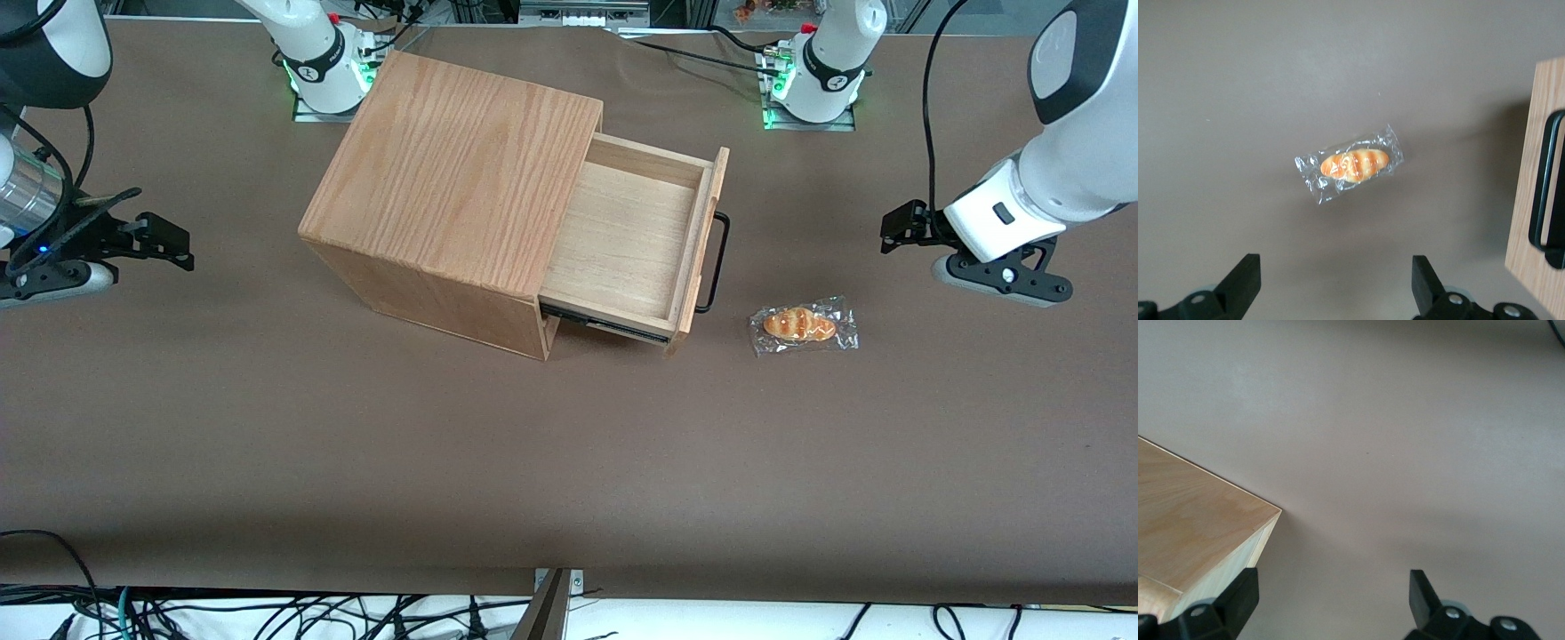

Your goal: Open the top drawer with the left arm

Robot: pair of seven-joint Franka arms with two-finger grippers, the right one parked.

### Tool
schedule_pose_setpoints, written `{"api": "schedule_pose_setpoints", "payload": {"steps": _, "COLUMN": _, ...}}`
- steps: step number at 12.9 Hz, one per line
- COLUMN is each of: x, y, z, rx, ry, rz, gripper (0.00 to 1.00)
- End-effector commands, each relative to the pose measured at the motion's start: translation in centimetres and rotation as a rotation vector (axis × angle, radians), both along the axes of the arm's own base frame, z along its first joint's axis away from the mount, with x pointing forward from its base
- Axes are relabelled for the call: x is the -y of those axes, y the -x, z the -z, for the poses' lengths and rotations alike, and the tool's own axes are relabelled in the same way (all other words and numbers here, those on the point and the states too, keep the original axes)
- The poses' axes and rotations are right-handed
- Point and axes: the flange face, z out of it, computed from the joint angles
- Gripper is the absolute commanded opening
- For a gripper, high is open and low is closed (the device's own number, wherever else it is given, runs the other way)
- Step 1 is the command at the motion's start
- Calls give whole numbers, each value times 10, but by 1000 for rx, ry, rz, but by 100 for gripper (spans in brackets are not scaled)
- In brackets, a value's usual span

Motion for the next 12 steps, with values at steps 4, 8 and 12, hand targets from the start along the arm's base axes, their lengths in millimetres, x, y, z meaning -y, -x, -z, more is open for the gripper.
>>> {"api": "schedule_pose_setpoints", "payload": {"steps": 4, "x": -5, "y": 21, "z": -15, "rx": 41, "ry": -45, "rz": -154, "gripper": 100}}
{"api": "schedule_pose_setpoints", "payload": {"steps": 8, "x": -7, "y": 22, "z": -20, "rx": 38, "ry": -39, "rz": -163, "gripper": 100}}
{"api": "schedule_pose_setpoints", "payload": {"steps": 12, "x": -7, "y": 22, "z": -20, "rx": 36, "ry": -39, "rz": -163, "gripper": 100}}
